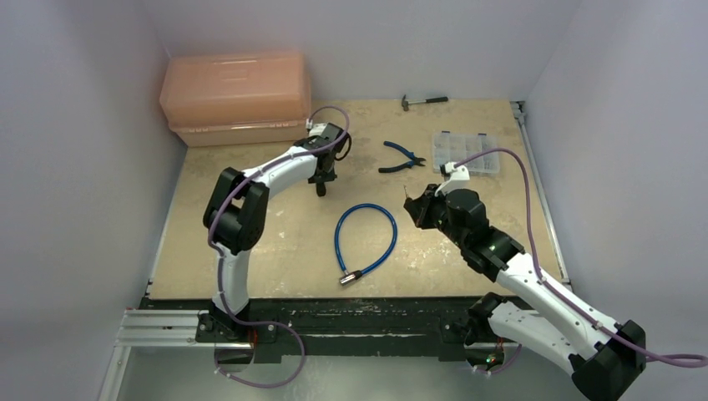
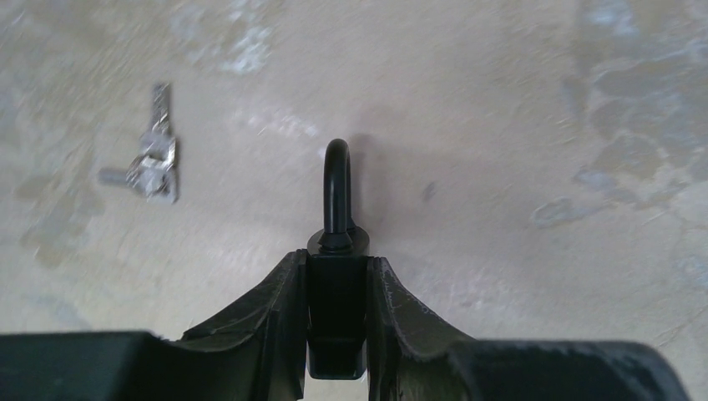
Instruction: Unlock with the key
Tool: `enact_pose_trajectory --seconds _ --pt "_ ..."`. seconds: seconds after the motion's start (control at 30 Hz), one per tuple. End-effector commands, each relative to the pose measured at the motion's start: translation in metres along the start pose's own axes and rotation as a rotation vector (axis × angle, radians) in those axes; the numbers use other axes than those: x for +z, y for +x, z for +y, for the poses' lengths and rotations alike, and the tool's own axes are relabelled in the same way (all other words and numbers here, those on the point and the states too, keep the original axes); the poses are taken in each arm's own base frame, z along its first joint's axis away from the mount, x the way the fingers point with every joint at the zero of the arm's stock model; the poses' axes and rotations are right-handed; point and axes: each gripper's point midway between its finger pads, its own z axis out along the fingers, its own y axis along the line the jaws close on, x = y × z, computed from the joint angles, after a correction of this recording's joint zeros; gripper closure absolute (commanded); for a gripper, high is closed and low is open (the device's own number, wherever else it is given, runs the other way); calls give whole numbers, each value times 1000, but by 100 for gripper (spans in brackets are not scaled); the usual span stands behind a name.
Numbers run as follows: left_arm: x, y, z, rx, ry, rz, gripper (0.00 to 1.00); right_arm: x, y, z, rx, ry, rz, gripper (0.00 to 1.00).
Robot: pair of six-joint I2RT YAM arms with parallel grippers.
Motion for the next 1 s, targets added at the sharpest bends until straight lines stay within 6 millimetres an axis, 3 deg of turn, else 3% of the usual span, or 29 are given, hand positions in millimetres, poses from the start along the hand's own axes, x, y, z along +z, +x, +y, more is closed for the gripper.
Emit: enact_pose_trajectory --seconds 0.0,0.27,0.57,0.73,0.87,0.97 --pt "-43 -23 30 -213 -66 -94 100 -4 -2 -2 1 8 -14 100" --pt "-59 12 62 -434 -131 -42 100 -2 1 -5 1 18 -11 100" --pt "-58 45 72 -614 -130 -13 100 -2 3 -5 7 11 -9 100" --pt "-57 50 74 -647 -123 -16 100 -2 5 -6 7 16 -3 100" --pt "-54 53 70 -604 -105 -2 82 -2 5 -7 8 18 -6 100" --pt "-52 54 65 -575 -73 3 55 -1 5 -7 8 17 -5 100"
